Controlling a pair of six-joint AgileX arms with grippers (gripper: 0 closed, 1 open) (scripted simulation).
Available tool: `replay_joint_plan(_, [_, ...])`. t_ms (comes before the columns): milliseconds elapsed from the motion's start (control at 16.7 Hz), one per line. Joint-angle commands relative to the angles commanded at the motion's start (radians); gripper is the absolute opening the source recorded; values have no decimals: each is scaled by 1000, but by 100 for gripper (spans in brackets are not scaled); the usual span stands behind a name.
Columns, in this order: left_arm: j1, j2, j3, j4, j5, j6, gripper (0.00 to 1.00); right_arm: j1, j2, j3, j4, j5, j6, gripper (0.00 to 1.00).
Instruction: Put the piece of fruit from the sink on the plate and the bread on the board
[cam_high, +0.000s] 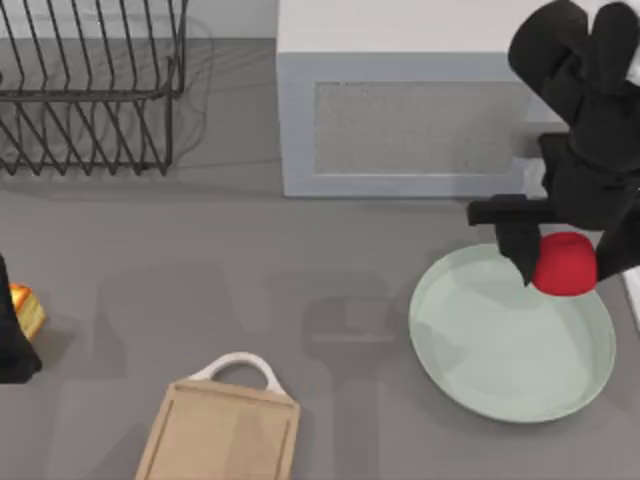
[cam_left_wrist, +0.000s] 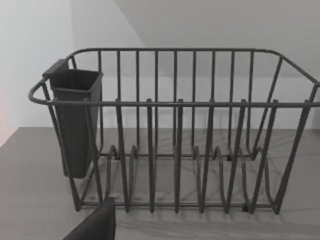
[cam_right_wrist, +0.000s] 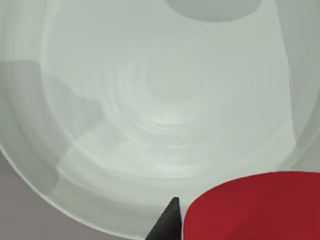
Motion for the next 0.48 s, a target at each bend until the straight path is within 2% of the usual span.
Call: replay_joint_plan(480, [0, 0, 0, 0, 0, 0, 100, 46, -6, 26, 18, -1, 38, 0])
